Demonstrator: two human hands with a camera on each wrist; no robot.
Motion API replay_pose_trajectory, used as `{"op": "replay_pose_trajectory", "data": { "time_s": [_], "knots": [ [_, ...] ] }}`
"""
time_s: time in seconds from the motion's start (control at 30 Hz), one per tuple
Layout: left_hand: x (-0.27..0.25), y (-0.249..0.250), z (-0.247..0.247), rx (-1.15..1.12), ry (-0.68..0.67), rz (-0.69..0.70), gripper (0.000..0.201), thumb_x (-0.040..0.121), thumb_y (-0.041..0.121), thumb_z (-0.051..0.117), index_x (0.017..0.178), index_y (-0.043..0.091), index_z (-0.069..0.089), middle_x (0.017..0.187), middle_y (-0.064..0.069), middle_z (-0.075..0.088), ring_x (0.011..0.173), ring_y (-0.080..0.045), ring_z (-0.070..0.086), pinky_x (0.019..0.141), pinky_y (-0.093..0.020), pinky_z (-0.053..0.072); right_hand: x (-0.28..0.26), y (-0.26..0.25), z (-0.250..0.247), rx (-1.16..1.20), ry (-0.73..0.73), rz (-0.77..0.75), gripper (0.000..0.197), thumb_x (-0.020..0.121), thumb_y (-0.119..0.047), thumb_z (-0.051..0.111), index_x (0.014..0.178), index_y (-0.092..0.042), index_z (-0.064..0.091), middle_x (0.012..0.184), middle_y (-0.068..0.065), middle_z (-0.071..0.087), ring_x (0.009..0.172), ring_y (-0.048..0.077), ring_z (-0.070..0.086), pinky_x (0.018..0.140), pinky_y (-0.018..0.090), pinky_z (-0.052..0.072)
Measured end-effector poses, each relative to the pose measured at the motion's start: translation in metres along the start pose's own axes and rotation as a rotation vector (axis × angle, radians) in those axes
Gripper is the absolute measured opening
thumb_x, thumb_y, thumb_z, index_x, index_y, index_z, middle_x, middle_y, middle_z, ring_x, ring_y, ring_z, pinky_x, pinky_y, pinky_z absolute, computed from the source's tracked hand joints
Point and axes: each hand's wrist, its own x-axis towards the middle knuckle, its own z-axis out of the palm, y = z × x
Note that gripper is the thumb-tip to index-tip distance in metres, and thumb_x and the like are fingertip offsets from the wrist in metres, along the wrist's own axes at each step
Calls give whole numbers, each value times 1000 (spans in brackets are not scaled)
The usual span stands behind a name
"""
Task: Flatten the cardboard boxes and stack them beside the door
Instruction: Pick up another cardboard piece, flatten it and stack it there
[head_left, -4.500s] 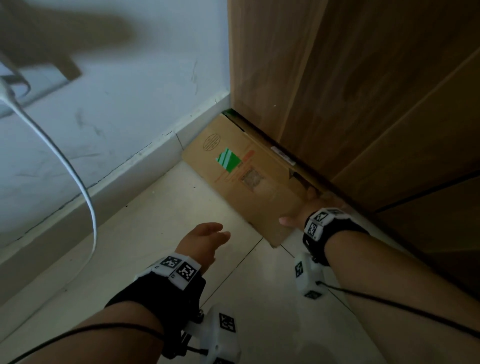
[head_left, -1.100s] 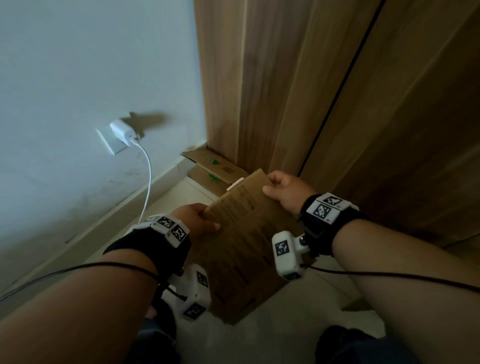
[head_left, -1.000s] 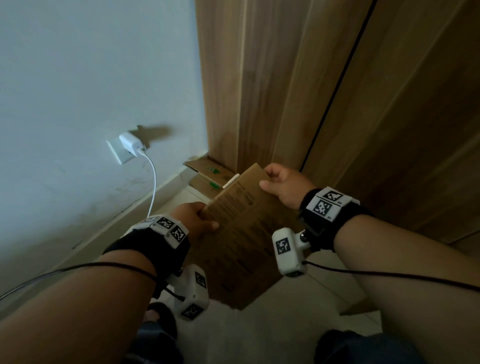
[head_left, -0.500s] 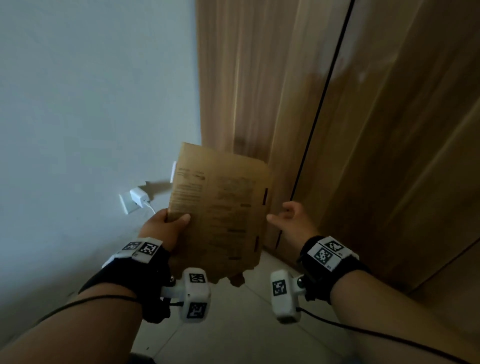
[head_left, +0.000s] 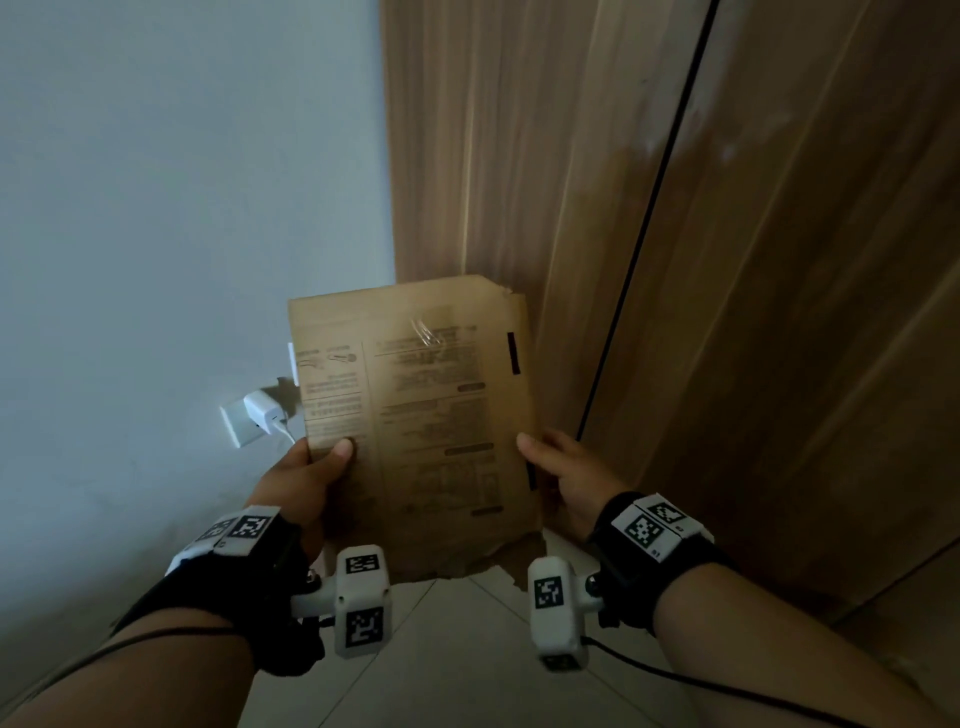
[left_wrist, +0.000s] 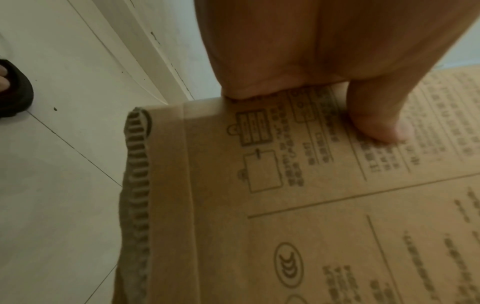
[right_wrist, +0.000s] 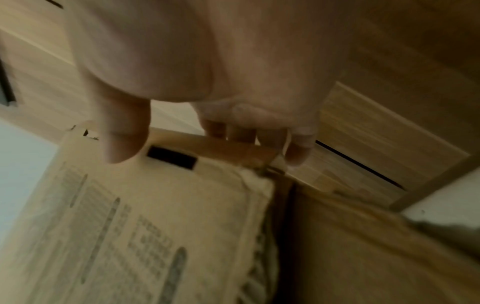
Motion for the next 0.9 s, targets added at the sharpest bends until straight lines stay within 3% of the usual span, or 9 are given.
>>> {"op": "replay_pose_trajectory", "data": {
  "time_s": [0.1, 0.2, 0.3, 0.37, 0.43, 0.57, 0.73, 0.8, 0.9],
  "knots": [
    [7, 1, -1, -34, 13, 19, 33, 93, 20, 49, 126, 16, 54, 121, -14, 65, 109, -38, 60, 93, -60, 45, 5, 0, 3, -14, 3, -84, 67, 52, -54, 76, 112, -27, 61, 119, 5, 67, 109, 27, 62, 99, 51, 47],
    [9, 1, 3, -46, 5, 30, 32, 95, 17, 45, 125, 14, 53, 117, -13, 65, 106, -37, 60, 90, -56, 47, 4, -5, 5, 4, 46, -152, 38, 71, -40, 74, 103, -30, 58, 120, 8, 65, 108, 27, 62, 97, 53, 48],
    [9, 0, 6, -56, -19, 29, 32, 96, 17, 43, 126, 13, 53, 117, -14, 65, 107, -38, 61, 86, -54, 48, 2, -7, 5, -32, 63, -210, 49, 78, -39, 68, 121, -33, 46, 127, 3, 59, 111, 25, 60, 96, 51, 49],
    [10, -1, 6, -68, -17, 32, 32, 96, 17, 42, 127, 13, 52, 118, -14, 65, 108, -38, 60, 86, -53, 48, -1, -6, 8, -117, 58, -266, 62, 81, -46, 61, 136, -36, 32, 130, -2, 54, 113, 22, 58, 98, 47, 49],
    [12, 0, 7, -74, -9, 40, 32, 96, 17, 42, 127, 13, 52, 119, -14, 64, 109, -38, 59, 91, -57, 46, -2, -5, 11, -211, 69, -307, 55, 90, -44, 50, 139, -29, 32, 125, -4, 54, 111, 18, 57, 98, 41, 48],
    [17, -1, 9, -74, 28, 24, 33, 95, 19, 46, 127, 14, 53, 117, -12, 65, 110, -37, 59, 97, -60, 43, 1, -6, 17, -248, 54, -287, 29, 96, -42, 39, 118, -29, 52, 102, -8, 61, 90, 8, 59, 79, 23, 47],
    [37, -8, 13, -9, 121, 21, 33, 90, 28, 54, 121, 18, 57, 118, -10, 66, 109, -36, 61, 97, -60, 43, 20, 2, 18, -181, 14, -198, 13, 90, -32, 56, 102, -27, 55, 104, -3, 64, 102, 20, 61, 98, 41, 47],
    [50, -14, 15, 65, 155, 19, 37, 85, 36, 57, 118, 19, 59, 117, -10, 67, 107, -35, 62, 97, -58, 45, 31, 7, 18, -187, 50, -167, 7, 87, -34, 60, 91, -29, 56, 104, 2, 66, 101, 23, 63, 98, 45, 48],
    [74, -29, 14, 158, 224, -24, 56, 69, 50, 59, 116, 21, 60, 116, -10, 68, 105, -35, 63, 96, -55, 46, 50, 13, 16, -140, 83, -96, 18, 80, -37, 68, 90, -22, 65, 101, 6, 72, 96, 25, 67, 93, 45, 52]
  ]
}}
